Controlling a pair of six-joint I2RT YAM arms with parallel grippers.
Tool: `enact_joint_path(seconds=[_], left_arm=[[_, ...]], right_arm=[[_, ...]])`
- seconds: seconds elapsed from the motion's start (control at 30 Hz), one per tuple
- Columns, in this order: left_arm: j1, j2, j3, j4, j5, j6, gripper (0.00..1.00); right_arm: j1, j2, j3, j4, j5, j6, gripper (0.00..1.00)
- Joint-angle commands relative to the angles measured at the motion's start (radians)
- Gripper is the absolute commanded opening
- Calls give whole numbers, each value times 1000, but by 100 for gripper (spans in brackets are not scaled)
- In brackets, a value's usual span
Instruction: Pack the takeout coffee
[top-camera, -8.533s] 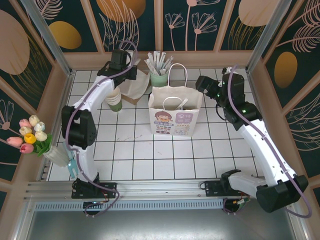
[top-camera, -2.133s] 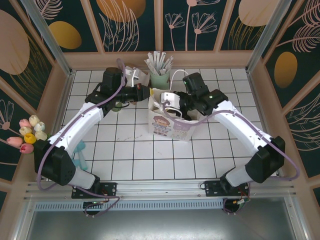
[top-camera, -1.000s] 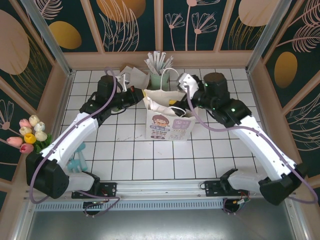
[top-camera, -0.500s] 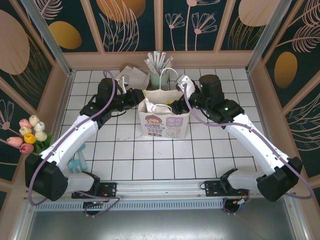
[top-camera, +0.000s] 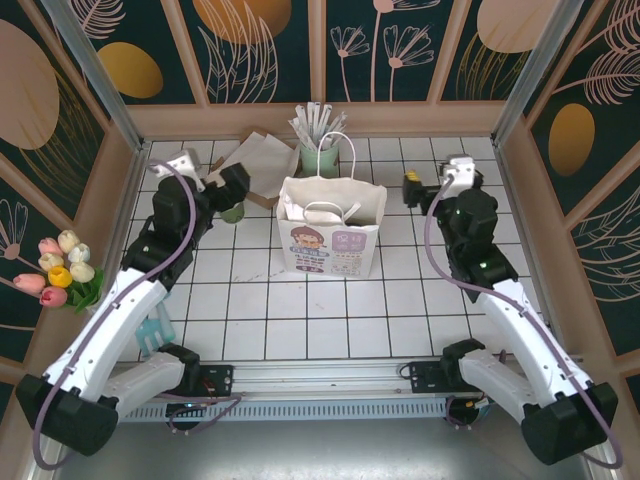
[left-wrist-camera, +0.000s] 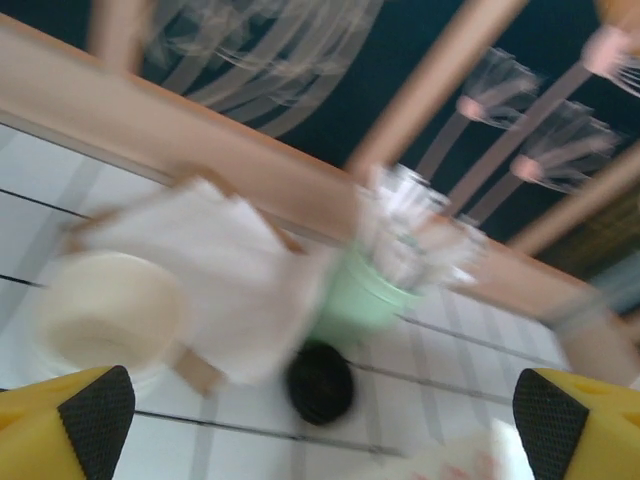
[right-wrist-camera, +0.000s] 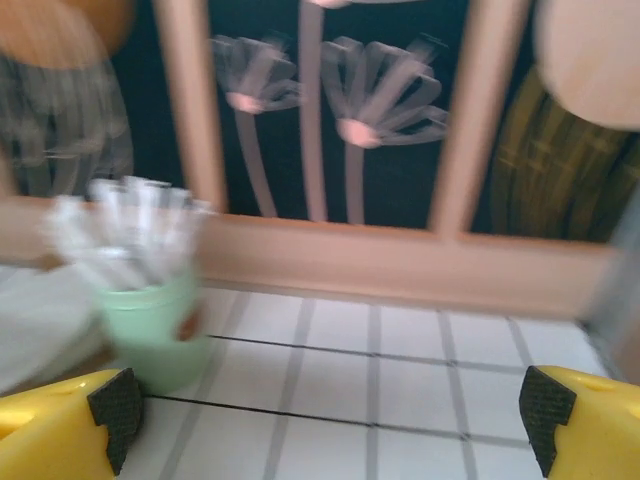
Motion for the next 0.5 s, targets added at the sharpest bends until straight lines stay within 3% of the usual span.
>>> enact_joint_path(seconds=[0.0, 0.13, 0.23, 0.37, 0.47], left_arm=[[36, -13, -127, 89, -266, 136, 98], [61, -72, -338, 280, -392, 236, 99], [98, -84, -470, 423, -413, 308, 99], [121, -6, -565, 570, -340, 441, 99], [176, 66, -645, 741, -240, 498, 98]], right_arm=[[-81, -2, -108, 54, 154, 154, 99], [-198, 0, -275, 143, 152, 231, 99], [-286, 6, -391, 243, 95, 280, 99], [-394, 47, -476, 340, -21, 310, 99], [-442, 105, -536, 457, -136, 230, 99]])
